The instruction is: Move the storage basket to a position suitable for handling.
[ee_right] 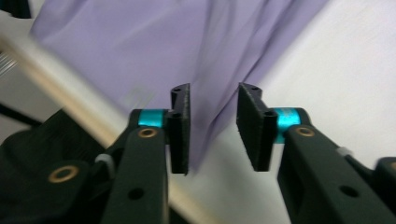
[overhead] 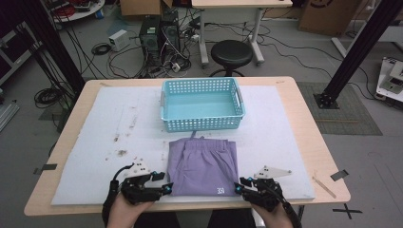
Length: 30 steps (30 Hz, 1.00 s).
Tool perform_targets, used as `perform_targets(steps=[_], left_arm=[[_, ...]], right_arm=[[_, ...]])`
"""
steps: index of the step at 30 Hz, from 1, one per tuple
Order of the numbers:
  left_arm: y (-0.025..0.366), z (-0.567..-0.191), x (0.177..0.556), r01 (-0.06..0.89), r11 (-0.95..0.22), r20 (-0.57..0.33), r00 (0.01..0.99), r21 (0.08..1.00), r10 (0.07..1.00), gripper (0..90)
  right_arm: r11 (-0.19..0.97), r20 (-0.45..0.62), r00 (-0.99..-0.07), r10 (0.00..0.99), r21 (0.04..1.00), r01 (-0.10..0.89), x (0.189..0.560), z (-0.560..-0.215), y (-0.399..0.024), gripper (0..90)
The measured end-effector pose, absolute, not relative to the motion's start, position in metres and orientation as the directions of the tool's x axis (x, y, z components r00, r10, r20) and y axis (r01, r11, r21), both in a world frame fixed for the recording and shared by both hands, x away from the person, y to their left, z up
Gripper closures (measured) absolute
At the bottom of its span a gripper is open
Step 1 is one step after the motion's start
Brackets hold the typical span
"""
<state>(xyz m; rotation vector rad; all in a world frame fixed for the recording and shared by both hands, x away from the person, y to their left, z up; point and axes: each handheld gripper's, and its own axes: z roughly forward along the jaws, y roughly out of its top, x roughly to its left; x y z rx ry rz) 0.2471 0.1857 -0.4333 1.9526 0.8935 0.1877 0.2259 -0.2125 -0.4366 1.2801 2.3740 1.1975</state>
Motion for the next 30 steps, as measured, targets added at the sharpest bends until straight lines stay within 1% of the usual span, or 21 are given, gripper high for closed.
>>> perform_targets(steps=[2, 3, 4, 7, 9, 11, 14, 15, 16, 17, 19, 22, 26, 27, 29, 30], left_arm=[[0.191, -0.427, 0.260, 0.492, -0.262, -0.208, 0.710, 0.830, 0.673, 41.7], [0.193, -0.424, 0.269, 0.487, -0.245, -0.211, 0.704, 0.838, 0.678, 40.1], [0.195, -0.422, 0.277, 0.487, -0.224, -0.219, 0.695, 0.844, 0.685, 40.1], [0.199, -0.418, 0.305, 0.470, -0.172, -0.221, 0.667, 0.866, 0.711, 40.1], [0.200, -0.417, 0.322, 0.477, -0.139, -0.234, 0.641, 0.868, 0.731, 40.1], [0.199, -0.416, 0.336, 0.488, -0.134, -0.239, 0.626, 0.863, 0.742, 39.9], [0.194, -0.418, 0.349, 0.472, -0.125, -0.226, 0.617, 0.873, 0.754, 40.3], [0.192, -0.420, 0.353, 0.473, -0.119, -0.229, 0.614, 0.873, 0.756, 41.7], [0.190, -0.424, 0.357, 0.484, -0.121, -0.235, 0.610, 0.867, 0.756, 42.5], [0.189, -0.428, 0.360, 0.496, -0.126, -0.246, 0.616, 0.859, 0.748, 42.5], [0.182, -0.436, 0.366, 0.525, -0.158, -0.263, 0.638, 0.837, 0.724, 44.3], [0.168, -0.443, 0.370, 0.523, -0.196, -0.246, 0.658, 0.830, 0.712, 44.8], [0.154, -0.447, 0.374, 0.513, -0.209, -0.235, 0.668, 0.832, 0.706, 45.9], [0.153, -0.448, 0.375, 0.516, -0.215, -0.233, 0.669, 0.829, 0.706, 46.2], [0.150, -0.450, 0.379, 0.535, -0.233, -0.236, 0.666, 0.812, 0.708, 46.8], [0.150, -0.451, 0.380, 0.541, -0.240, -0.233, 0.663, 0.806, 0.712, 46.8]], right_arm=[[0.286, 0.161, -0.601, 0.783, 0.765, 0.577, 0.235, -0.429, -0.216, 59.3], [0.253, 0.149, -0.588, 0.795, 0.800, 0.544, 0.250, -0.421, -0.220, 56.1], [0.253, 0.149, -0.588, 0.795, 0.800, 0.544, 0.250, -0.421, -0.220, 56.1], [0.203, 0.144, -0.573, 0.807, 0.844, 0.497, 0.278, -0.408, -0.224, 54.7], [0.190, 0.129, -0.561, 0.817, 0.860, 0.474, 0.299, -0.401, -0.225, 53.2], [0.172, 0.151, -0.563, 0.813, 0.860, 0.481, 0.320, -0.399, -0.225, 50.9], [0.141, 0.166, -0.530, 0.832, 0.859, 0.491, 0.340, -0.400, -0.221, 50.5], [0.139, 0.164, -0.517, 0.840, 0.856, 0.498, 0.346, -0.401, -0.219, 50.3], [0.131, 0.193, -0.516, 0.834, 0.840, 0.526, 0.355, -0.406, -0.215, 50.3], [0.131, 0.193, -0.516, 0.834, 0.840, 0.526, 0.355, -0.406, -0.215, 50.3], [0.128, 0.230, -0.524, 0.820, 0.819, 0.559, 0.361, -0.413, -0.211, 50.3], [0.165, 0.232, -0.556, 0.798, 0.804, 0.571, 0.366, -0.420, -0.195, 51.0], [0.224, 0.207, -0.593, 0.778, 0.791, 0.570, 0.373, -0.420, -0.166, 51.3], [0.231, 0.200, -0.602, 0.773, 0.795, 0.561, 0.374, -0.420, -0.159, 51.8], [0.253, 0.211, -0.611, 0.763, 0.772, 0.583, 0.380, -0.421, -0.144, 51.8], [0.253, 0.211, -0.611, 0.763, 0.772, 0.583, 0.380, -0.421, -0.144, 51.8]])
